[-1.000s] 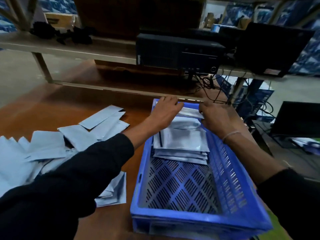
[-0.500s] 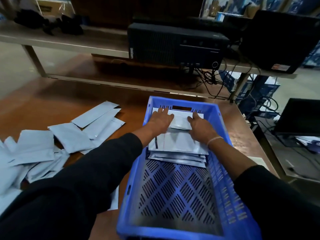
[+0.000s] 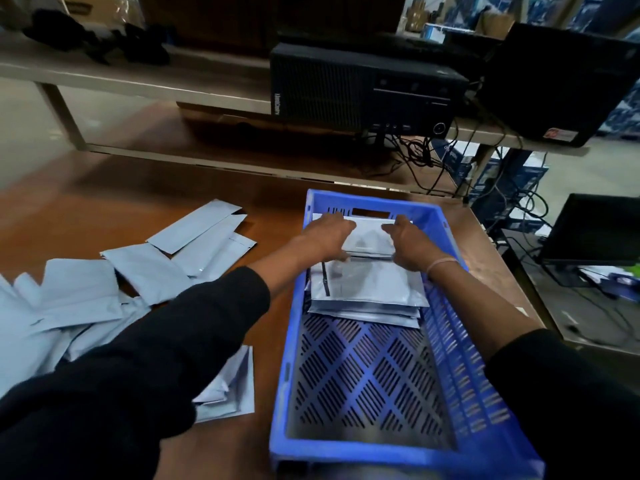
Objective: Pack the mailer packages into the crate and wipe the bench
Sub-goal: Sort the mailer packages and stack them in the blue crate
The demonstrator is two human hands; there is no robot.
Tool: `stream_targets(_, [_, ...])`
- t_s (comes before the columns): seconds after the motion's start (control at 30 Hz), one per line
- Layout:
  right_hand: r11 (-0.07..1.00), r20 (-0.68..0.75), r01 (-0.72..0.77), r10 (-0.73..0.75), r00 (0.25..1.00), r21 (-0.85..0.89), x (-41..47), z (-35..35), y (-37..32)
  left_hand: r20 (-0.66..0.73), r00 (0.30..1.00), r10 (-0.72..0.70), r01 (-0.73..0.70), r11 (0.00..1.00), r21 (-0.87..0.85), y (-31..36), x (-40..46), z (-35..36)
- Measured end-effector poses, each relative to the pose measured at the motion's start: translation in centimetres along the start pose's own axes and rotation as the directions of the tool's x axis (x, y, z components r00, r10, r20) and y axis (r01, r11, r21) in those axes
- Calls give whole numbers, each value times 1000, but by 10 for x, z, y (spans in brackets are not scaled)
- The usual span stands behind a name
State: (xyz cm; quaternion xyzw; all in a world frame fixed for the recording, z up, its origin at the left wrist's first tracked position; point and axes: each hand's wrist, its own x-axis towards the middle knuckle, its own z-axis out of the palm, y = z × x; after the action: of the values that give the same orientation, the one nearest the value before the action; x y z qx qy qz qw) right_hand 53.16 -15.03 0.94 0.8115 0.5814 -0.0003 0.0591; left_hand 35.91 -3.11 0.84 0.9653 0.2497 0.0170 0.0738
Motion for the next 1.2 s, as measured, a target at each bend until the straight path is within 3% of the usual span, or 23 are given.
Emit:
stream_targets(0.17, [949,-174,17,40,984,315,-4,-44,-38,-334,942,0,-103,952,-289,-41,-58,-29])
stream_targets(0.27, [895,-264,137,-23,964,423,-3,-63,-82,-383,915,-130,-22,930,-368,-83,-94,-38])
stream_targets(0.37, [846,-266,266,-154,952,461,-5,-79,-144,-268,918,-292,134,866,-482,-132,-128,-36])
stream_targets(0.43, [820,-167,323,-276,947,472,-5,-77,-189,-185,912,-366,215,810,-545,-162,-151,-28])
stream_targets(0.5, [838,40,384,-431,901,387,-3,-66,-232,-127,908,-400,269,787,-555,-187,-173,-17])
stream_targets(0.57, [860,355,408,-501,789,306,-1,-50,-271,-91,909,-406,289,773,-564,-207,-192,-8])
stream_targets(0.63, [892,586,405,-442,680,203,0,-26,-305,-31,910,-413,324,755,-570,-218,-211,-2])
stream_targets(0.7, [902,686,404,-392,613,155,-4,-5,-331,43,919,-392,349,758,-552,-226,-227,3])
stream_targets(0.8, [890,708,419,-414,572,182,-15,15,-353,145,941,-304,335,797,-502,-237,-246,10])
stream_targets(0.9, [873,726,477,-393,564,102,-21,28,-361,243,948,-204,302,812,-499,-243,-262,14])
stream_targets(1.07, [852,696,515,-425,579,92,-10,23,-357,426,904,41,185,859,-476,-238,-280,18])
stream_targets(1.2, [860,590,477,-483,647,181,2,2,-341,408,910,77,79,933,-352,-221,-279,27])
